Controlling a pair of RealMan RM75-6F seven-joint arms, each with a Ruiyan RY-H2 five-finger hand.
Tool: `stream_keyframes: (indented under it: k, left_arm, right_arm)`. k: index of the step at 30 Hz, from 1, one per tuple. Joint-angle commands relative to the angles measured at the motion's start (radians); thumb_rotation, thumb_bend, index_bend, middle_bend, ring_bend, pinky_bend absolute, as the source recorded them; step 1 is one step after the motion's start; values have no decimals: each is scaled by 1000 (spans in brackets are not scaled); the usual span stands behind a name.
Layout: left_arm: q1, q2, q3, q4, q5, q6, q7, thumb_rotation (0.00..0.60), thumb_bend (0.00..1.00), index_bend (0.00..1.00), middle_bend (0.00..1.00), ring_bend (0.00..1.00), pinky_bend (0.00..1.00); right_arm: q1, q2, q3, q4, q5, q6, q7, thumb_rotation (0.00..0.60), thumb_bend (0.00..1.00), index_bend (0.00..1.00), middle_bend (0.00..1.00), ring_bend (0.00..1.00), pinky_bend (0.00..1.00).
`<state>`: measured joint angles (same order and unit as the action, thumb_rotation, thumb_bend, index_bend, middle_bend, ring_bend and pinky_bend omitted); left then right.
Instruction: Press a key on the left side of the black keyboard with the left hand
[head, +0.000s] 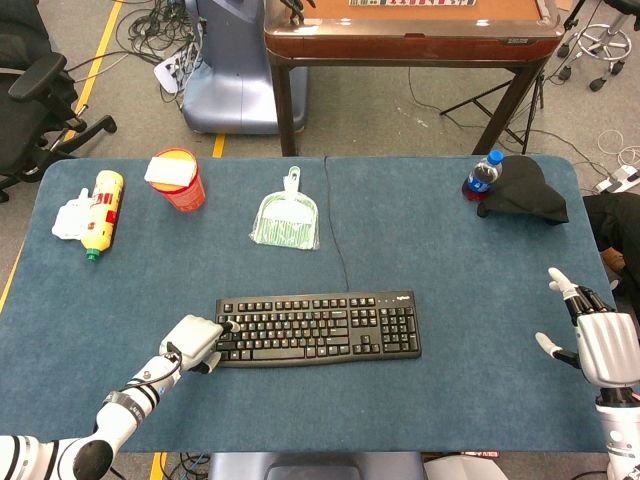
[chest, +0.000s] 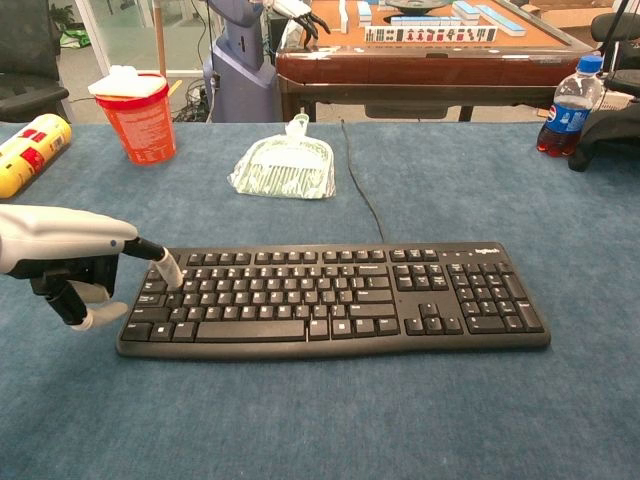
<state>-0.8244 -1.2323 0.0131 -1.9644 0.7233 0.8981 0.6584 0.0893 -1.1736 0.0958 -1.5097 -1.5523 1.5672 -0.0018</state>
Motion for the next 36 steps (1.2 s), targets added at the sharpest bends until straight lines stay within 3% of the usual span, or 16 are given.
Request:
stream_keyframes:
  k: [1, 36]
  left_arm:
    - [-7, -2, 3, 1, -5, 3, -5, 600, 475, 204, 987, 933, 1000]
    - [-51, -37, 64, 40, -51, 38, -22, 600, 475, 208, 987, 936, 1000]
  right_arm:
    - [1, 0, 0, 0, 1, -3, -1, 600, 0, 128, 307, 287, 621]
    - [-1, 4, 0, -4, 4, -2, 3, 600, 0, 128, 310, 287, 621]
